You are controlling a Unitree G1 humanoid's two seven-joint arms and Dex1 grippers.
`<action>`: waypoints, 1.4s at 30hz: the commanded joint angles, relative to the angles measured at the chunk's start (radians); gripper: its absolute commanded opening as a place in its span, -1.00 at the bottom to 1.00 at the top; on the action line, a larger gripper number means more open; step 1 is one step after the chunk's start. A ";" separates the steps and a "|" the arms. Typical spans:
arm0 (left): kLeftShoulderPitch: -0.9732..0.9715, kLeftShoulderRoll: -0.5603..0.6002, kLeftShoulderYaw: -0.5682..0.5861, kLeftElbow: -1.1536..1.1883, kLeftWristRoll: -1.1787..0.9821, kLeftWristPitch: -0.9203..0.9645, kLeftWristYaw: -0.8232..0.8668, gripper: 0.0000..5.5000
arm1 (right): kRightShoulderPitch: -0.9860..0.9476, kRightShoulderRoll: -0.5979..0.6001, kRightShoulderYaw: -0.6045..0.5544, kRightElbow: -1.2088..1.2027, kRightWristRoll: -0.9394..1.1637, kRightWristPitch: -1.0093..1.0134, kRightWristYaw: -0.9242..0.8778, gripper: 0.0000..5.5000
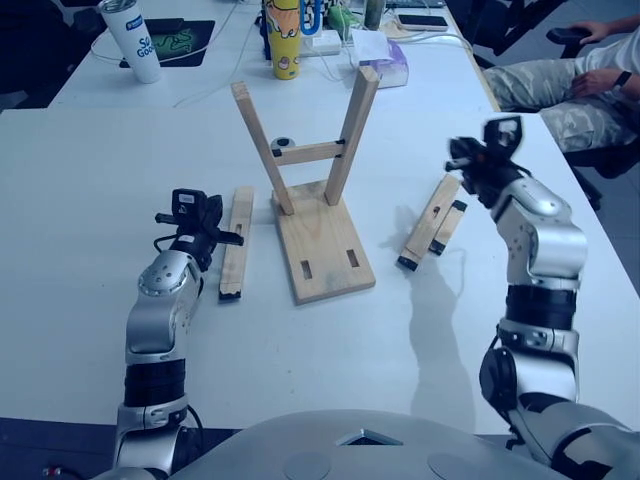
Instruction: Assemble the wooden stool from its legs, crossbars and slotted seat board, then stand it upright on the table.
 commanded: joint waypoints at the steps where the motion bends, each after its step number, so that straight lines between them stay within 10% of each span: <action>1: 0.043 -0.014 -0.009 -0.050 0.003 0.031 0.023 -1.00 | 0.129 0.038 -0.004 -0.159 -0.005 0.262 -0.071 -0.49; 12: 0.040 -0.006 -0.045 -0.066 0.015 0.054 0.026 -1.00 | 0.149 0.143 0.023 -0.231 0.034 0.557 -0.126 -0.22; 42: 0.050 -0.037 -0.048 -0.045 0.043 0.005 0.081 -1.00 | 0.055 -0.005 0.161 0.095 0.008 0.398 -0.112 -0.22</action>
